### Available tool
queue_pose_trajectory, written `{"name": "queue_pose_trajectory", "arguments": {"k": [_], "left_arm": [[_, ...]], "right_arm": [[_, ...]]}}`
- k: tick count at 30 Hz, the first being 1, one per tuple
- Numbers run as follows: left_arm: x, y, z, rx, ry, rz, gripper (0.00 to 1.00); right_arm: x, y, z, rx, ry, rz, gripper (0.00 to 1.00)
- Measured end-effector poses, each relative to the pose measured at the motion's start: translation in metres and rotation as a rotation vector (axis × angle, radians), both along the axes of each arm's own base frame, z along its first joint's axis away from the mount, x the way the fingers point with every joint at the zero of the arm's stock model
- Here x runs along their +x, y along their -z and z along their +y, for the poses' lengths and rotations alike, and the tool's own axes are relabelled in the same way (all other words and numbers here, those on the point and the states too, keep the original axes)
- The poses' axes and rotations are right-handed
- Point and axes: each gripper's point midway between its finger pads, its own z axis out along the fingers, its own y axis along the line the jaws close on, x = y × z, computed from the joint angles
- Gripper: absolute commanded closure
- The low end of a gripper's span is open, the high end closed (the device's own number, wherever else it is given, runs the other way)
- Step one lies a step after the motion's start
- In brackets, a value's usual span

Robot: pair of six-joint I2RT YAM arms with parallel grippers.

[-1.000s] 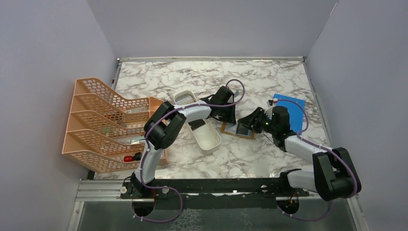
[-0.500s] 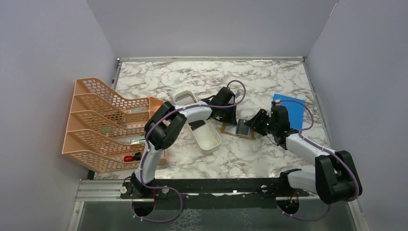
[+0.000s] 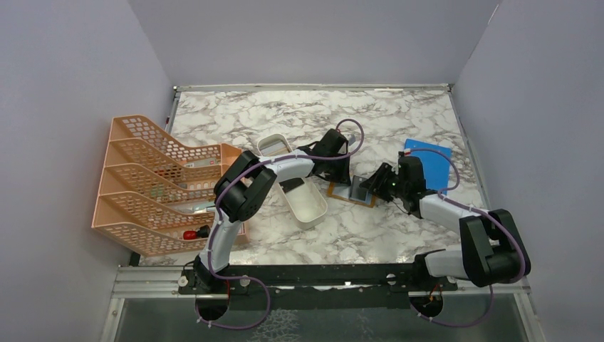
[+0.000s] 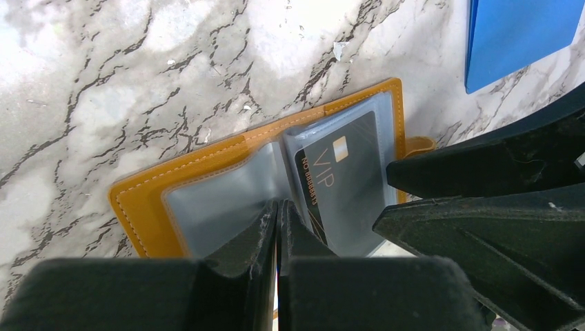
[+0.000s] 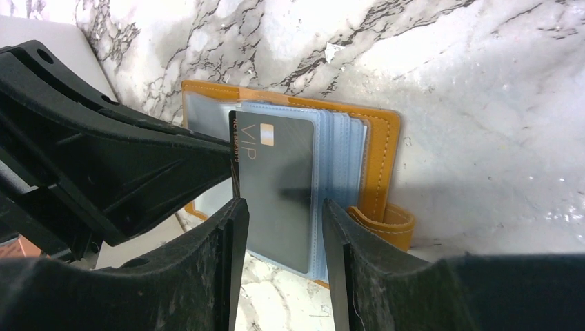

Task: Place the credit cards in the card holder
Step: Turn over the card slot in the card holder.

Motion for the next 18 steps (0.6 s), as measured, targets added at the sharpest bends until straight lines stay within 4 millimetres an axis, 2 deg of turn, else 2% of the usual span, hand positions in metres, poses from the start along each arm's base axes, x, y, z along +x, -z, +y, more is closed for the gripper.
{"name": "queue_pose_trajectory", "arguments": {"k": [7,12,18], "left_arm": [[0.000,0.000,0.000,0.000,0.000,0.000,0.93],[-0.002,0.000,-0.001,0.000,0.004,0.000,0.93],[-0.006,0.000,-0.004,0.000,0.013,0.001,0.93]], "right_arm": [[0.000,-0.001,0.007,0.030,-0.028,-0.004,0.55],[0.000,-0.004,0.011,0.049,-0.050,-0.013,0.62],[0.000,-0.011,0.019,0.084,-0.089,-0.035,0.61]]}}
